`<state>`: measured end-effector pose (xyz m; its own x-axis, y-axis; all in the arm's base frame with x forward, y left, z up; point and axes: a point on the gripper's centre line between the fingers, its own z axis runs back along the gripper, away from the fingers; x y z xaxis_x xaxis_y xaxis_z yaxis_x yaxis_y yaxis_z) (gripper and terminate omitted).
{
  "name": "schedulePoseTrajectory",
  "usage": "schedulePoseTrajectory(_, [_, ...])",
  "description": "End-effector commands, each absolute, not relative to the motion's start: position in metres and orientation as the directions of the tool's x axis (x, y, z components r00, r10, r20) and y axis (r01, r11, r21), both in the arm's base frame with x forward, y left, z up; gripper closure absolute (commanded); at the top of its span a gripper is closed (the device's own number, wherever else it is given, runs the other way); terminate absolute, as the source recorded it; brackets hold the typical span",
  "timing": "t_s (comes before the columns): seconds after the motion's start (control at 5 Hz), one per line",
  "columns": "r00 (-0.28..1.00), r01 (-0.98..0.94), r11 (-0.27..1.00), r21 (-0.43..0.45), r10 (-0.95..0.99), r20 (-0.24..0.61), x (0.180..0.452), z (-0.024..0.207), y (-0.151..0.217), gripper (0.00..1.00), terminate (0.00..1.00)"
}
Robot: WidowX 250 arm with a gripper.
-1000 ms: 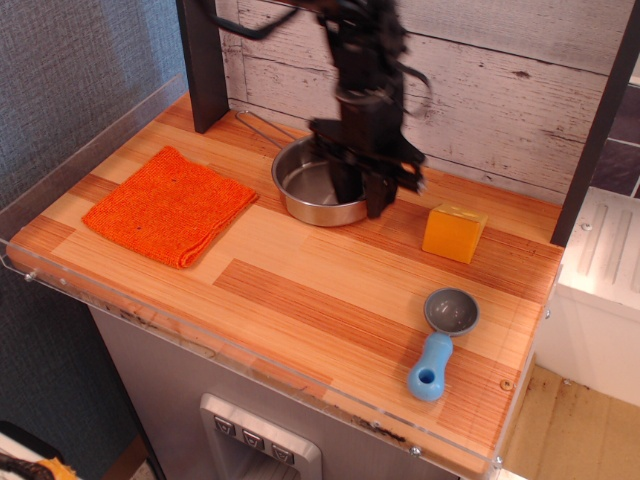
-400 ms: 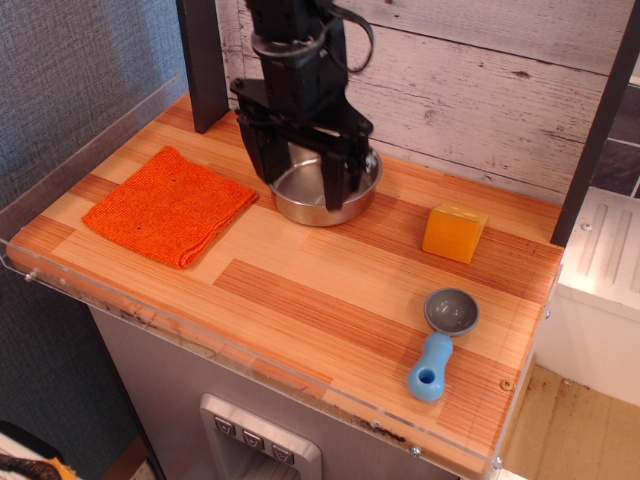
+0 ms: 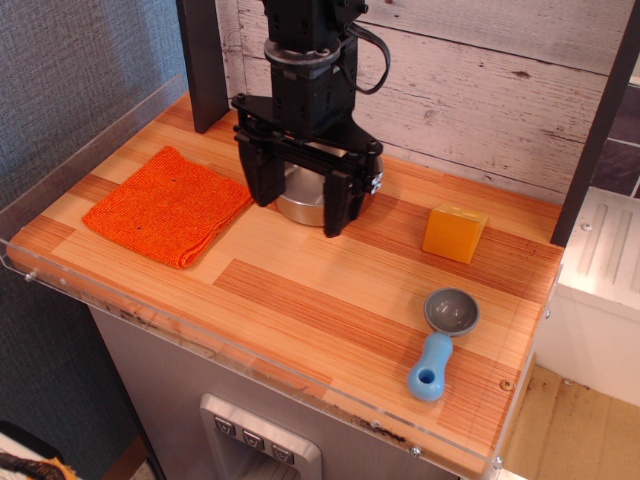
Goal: Move the pot near the cheese
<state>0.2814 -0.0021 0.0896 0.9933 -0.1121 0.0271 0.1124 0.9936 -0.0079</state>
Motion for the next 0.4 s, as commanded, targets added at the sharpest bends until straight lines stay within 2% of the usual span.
schedulePoseTrajectory(0.0, [0.99,0.124,0.992,0.003,-0.124,0.063,0.281,0.097,-0.005,0.0,0.0])
schedulePoseTrajectory(0.2, [0.99,0.124,0.992,0.003,-0.124,0.063,0.281,0.097,-0.005,0.0,1.0])
